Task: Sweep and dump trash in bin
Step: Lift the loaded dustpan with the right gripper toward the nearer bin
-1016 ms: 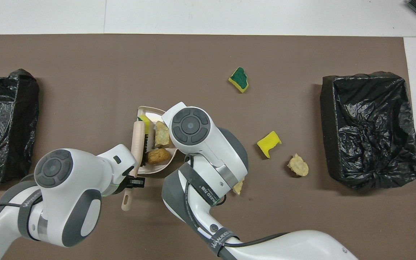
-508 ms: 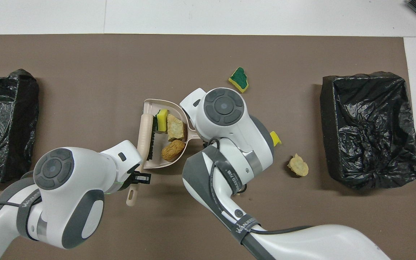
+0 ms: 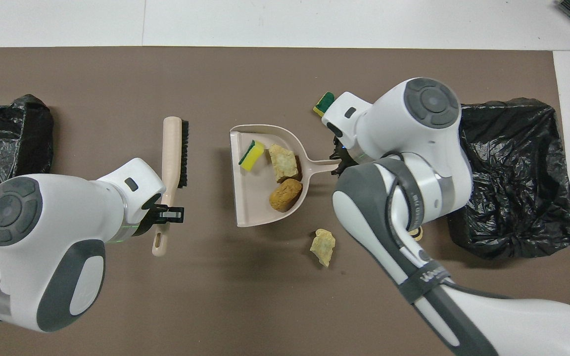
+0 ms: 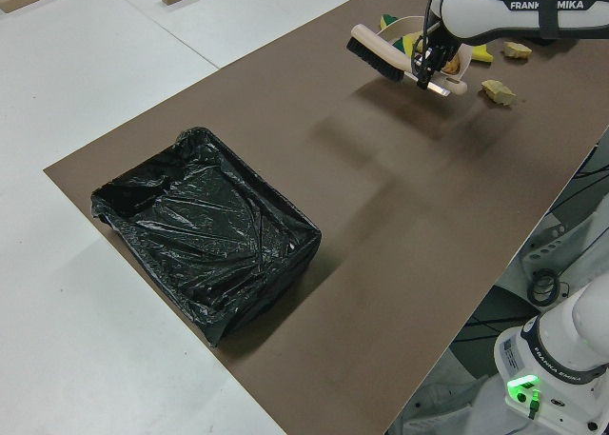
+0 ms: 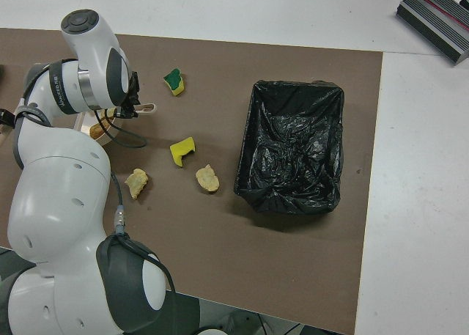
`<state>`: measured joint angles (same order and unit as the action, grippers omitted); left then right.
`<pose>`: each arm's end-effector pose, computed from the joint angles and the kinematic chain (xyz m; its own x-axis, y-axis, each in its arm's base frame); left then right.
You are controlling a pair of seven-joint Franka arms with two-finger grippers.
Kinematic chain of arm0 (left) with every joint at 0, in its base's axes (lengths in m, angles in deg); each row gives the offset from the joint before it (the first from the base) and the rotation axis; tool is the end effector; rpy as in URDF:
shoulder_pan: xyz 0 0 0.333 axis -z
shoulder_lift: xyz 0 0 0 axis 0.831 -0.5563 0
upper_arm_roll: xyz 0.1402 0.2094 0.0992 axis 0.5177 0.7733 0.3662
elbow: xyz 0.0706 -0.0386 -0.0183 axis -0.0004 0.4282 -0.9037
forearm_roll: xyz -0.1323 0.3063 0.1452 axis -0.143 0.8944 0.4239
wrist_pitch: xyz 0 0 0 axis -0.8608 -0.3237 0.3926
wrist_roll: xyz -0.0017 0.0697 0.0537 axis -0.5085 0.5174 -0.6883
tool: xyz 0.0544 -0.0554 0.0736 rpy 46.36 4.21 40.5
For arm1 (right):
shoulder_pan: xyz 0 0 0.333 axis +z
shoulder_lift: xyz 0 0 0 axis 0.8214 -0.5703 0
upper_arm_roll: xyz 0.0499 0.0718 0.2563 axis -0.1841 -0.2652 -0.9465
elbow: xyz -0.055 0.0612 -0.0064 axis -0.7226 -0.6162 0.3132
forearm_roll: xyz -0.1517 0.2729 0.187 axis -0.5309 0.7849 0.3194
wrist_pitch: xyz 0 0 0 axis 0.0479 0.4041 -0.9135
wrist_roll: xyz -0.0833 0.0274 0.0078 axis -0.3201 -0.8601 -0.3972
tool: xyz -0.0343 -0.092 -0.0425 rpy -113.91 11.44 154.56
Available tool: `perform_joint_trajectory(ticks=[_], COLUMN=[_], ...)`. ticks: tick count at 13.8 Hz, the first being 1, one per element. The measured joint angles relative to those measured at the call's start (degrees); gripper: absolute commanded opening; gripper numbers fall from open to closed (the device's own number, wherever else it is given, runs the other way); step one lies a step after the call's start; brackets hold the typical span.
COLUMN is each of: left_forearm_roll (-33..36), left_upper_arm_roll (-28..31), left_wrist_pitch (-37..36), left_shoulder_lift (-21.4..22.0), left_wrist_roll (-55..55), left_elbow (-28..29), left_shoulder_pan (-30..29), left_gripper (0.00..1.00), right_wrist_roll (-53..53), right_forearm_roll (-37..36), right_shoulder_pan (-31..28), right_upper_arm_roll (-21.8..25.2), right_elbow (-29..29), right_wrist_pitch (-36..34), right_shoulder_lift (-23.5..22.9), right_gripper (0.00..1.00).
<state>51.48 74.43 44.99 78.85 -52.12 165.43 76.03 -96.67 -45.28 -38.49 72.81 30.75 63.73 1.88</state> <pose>0.4484 -0.1857 0.4366 0.9926 -0.1070 0.0579 -0.1146 -0.9822 0.1488 0.5677 0.2143 0.3995 -0.0735 0.9819 0.1747 0.9967 0.0782 -0.0202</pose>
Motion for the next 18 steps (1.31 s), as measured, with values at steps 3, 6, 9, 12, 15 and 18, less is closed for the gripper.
perform_joint_trajectory(ticks=[3, 6, 9, 12, 15, 18], left_forearm_roll=[0.1, 0.1, 0.1, 0.1, 0.1, 0.1], left_upper_arm_roll=[-0.4, -1.6, -2.3, -2.6, -2.7, -2.7], left_wrist_pitch=[-4.5, -6.5, -5.0, 0.0, 7.5, 11.1], left_shoulder_lift=[0.5, 3.7, 8.2, 11.6, 11.7, 11.6], left_wrist_roll=[2.5, 7.1, 14.5, 18.5, 22.9, 25.4], left_elbow=[0.1, 3.8, 11.3, 18.9, 24.9, 27.0], left_shoulder_pan=[0.1, 1.2, 7.8, 14.2, 20.6, 23.3], left_gripper=[0.0, 0.0, 0.0, 0.0, 0.0, 0.0], right_wrist_roll=[-11.1, -23.2, -33.2, -39.9, -43.4, -44.6], right_forearm_roll=[1.0, 1.1, 1.3, 1.2, 0.6, -3.5], right_shoulder_pan=[-8.8, -19.4, -29.5, -36.9, -42.8, -47.2], right_upper_arm_roll=[0.1, 0.1, 0.2, 0.2, 0.3, 0.5], right_elbow=[0.4, 0.5, 0.1, -2.8, -4.4, -5.1], right_wrist_pitch=[-5.7, -9.5, -9.8, -11.4, -11.8, -10.8], right_shoulder_lift=[1.9, 3.1, 3.1, 3.0, 2.8, 2.5], right_gripper=[0.0, 0.0, 0.0, 0.0, 0.0, 0.0])
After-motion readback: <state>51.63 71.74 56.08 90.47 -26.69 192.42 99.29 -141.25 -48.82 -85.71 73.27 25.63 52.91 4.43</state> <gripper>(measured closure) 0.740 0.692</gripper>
